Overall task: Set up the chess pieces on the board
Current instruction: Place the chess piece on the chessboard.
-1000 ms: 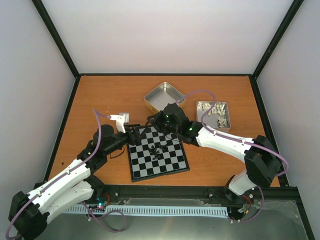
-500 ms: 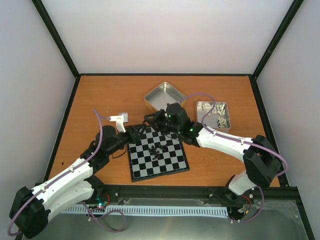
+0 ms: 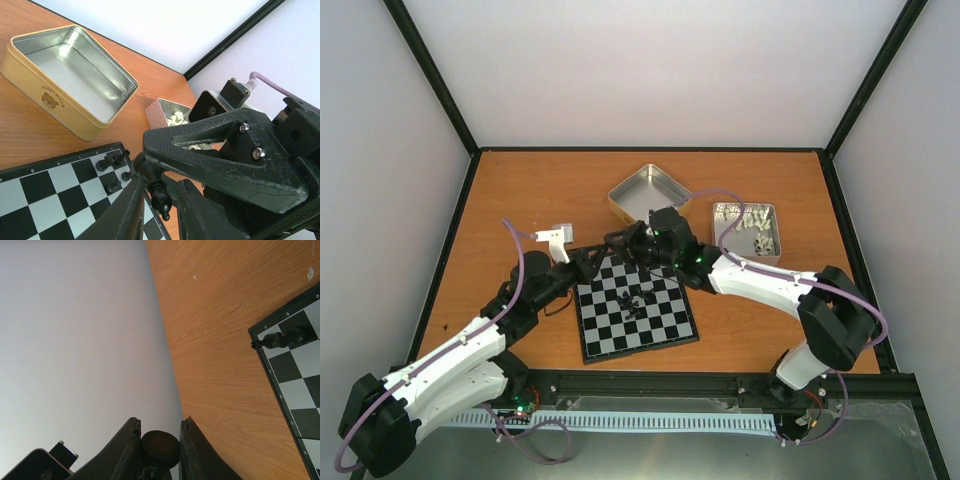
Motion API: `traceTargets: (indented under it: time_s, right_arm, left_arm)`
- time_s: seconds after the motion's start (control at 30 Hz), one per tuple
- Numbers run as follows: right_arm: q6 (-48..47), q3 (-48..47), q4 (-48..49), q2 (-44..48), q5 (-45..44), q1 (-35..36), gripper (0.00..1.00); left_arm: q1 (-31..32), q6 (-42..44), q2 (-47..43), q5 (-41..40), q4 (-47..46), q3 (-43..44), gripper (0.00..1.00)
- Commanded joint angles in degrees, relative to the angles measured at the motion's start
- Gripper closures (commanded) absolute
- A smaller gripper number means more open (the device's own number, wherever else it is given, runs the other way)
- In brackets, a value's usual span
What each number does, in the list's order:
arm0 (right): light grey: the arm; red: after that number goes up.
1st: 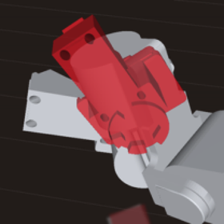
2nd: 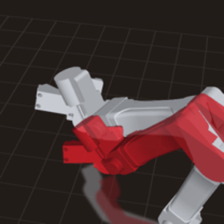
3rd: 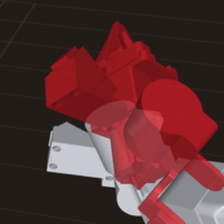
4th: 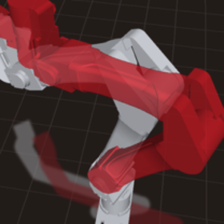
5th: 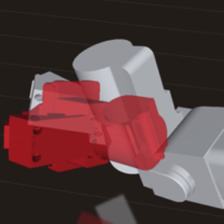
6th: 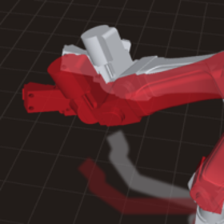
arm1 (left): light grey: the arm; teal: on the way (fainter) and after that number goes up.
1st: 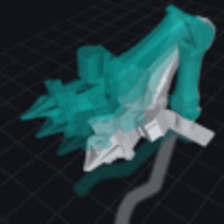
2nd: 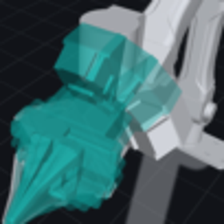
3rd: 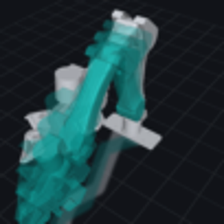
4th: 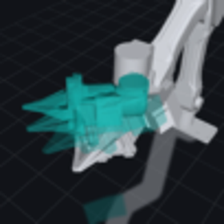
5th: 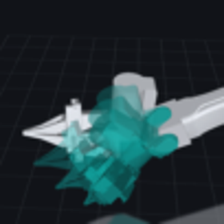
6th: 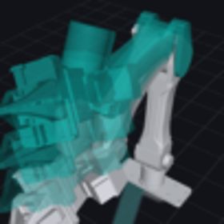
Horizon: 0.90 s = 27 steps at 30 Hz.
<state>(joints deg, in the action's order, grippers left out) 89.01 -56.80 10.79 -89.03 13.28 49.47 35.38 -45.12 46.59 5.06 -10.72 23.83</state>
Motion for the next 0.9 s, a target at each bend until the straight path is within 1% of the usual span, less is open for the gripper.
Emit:
traceTargets:
  time_s: [0.0,0.13,0.2,0.3,0.37,0.43,0.47,0.53,0.57,0.63,0.77,0.87]
  right_arm:
    - [0.8,0.7,1.8,-1.0,1.3,-0.5,0.80]
    - [0.9,0.7,1.7,-1.2,1.5,-0.4,0.80]
    - [0.8,0.7,1.7,-1.2,1.5,-0.4,0.80]
    - [0.3,0.8,1.0,-1.2,1.1,-0.5,0.80]
    - [-0.7,0.8,-0.2,-0.9,0.3,-0.5,0.77]
    - [-2.7,1.0,-1.6,-0.5,-0.8,-0.8,0.72]
    - [-4.2,1.1,-2.7,-0.2,-1.3,-1.1,0.68]
    - [-7.3,0.9,-5.9,1.0,-2.3,-2.1,0.55]
    - [-8.9,1.3,-7.5,1.9,-3.2,-2.6,0.51]
    - [-11.5,2.6,-10.2,4.2,-5.5,-3.7,0.46]
    - [-17.3,4.9,-14.9,9.8,-10.3,-5.9,0.43]
    - [-21.7,5.3,-19.7,13.6,-14.8,-6.6,0.43]
  left_arm:
    - [-0.2,1.5,-0.2,-1.5,-1.4,2.1,0.83]
    - [-0.2,2.0,0.0,-1.2,-1.3,2.4,0.90]
    - [-0.2,2.1,0.4,-1.2,-0.6,2.8,0.99]
    - [-0.2,2.4,1.3,-0.9,2.1,4.2,0.99]
    - [-0.2,3.0,1.6,-1.3,5.0,5.4,0.99]
    - [-0.2,4.4,1.7,-2.2,9.3,7.1,0.99]
    - [-0.2,5.4,1.9,-2.7,11.7,8.0,0.99]
    - [-0.2,8.2,2.7,-3.1,17.1,10.3,0.99]
    - [-0.3,9.4,3.2,-3.3,19.7,11.6,0.99]
    - [-0.2,11.6,5.0,-2.9,26.1,14.1,0.99]
    - [-0.2,18.0,10.0,3.1,36.2,19.9,0.99]
    - [-0.2,25.5,15.5,11.8,44.3,26.4,1.00]
